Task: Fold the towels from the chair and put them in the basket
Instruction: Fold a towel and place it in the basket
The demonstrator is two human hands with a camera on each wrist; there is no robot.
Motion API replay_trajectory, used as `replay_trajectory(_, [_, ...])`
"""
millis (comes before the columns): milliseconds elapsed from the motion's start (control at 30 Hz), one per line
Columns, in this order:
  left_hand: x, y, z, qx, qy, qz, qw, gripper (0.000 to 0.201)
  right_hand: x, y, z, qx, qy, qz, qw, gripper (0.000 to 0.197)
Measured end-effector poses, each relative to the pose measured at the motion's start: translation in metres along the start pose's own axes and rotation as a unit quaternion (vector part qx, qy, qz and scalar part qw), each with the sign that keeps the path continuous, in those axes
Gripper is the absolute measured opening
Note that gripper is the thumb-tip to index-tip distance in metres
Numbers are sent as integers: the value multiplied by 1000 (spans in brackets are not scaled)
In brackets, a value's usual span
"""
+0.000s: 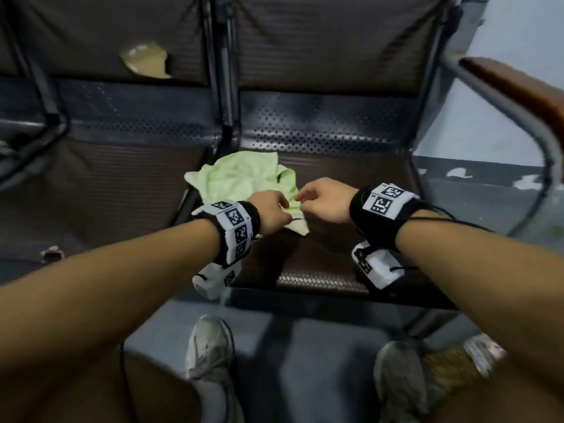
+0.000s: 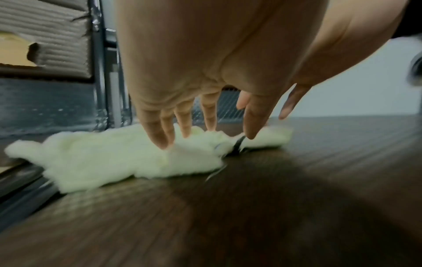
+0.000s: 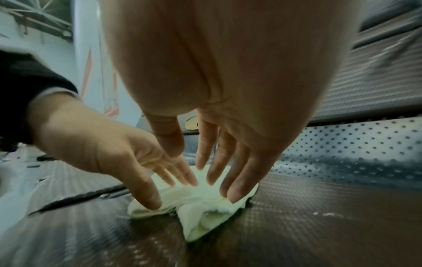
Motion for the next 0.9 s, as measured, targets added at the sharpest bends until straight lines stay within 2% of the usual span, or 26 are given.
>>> replay_trajectory(67, [35, -10, -9, -8, -55, 35, 998, 60, 5, -13, -18, 21, 35, 6, 999, 40])
replay_trajectory(100, [48, -15, -12, -12, -80, 47, 996, 65, 6, -19, -24, 22, 46, 10, 999, 43])
replay_trajectory(133, [58, -19, -15, -14, -89, 57, 994, 63, 6, -24, -30, 23, 59, 13, 998, 45])
replay_trajectory(267, [77, -33, -1, -59, -79, 75, 992, 32, -1, -41, -55, 46, 79, 22, 996, 58])
replay_trajectory(333, [78, -36, 6, -61, -61, 79, 993, 19, -6, -46, -54, 30, 76, 17, 997, 74])
replay_trajectory(433, [56, -33, 18, -73, 38, 50, 995, 23, -13, -47, -40, -17, 60, -1, 998, 108])
replay_trajectory(467, [41, -29, 22, -76, 74, 27, 994, 27, -13, -43, -33, -30, 48, -6, 998, 111])
replay_trajectory(500, [24, -24, 26, -72, 108, -1, 992, 26, -11, -39, -26, -42, 39, -1, 998, 105])
replay_trajectory(533, [4, -19, 29, -60, 141, -34, 988, 24, -7, -35, -17, -53, 37, 15, 998, 89])
replay_trajectory(600, [-30, -6, 37, -38, 194, -88, 976, 23, 1, -27, 4, -84, 50, 40, 994, 40])
replay_trajectory(633, [-42, 1, 43, -37, 215, -102, 971, 21, 1, -21, 17, -105, 30, 34, 993, 26])
replay_trajectory(767, [-62, 18, 80, -113, 218, -133, 960, 36, -4, 14, 68, -183, -76, 25, 980, 21])
replay_trajectory(833, [-64, 25, 99, -157, 232, -148, 948, 28, -11, 32, 89, -219, -79, 26, 972, 19])
replay_trajectory(900, [-68, 30, 105, -167, 272, -175, 931, 9, -23, 49, 102, -247, -116, 24, 962, 21])
Point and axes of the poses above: each hand's wrist, its own y-axis away from the middle knuckle, its own z-axis out of the back of the hand, x = y × z, the point moved 10 cm from there along -y, towards the middle knuckle, and after that the axes turned 14 degrees about y, right-handed, at the moved point
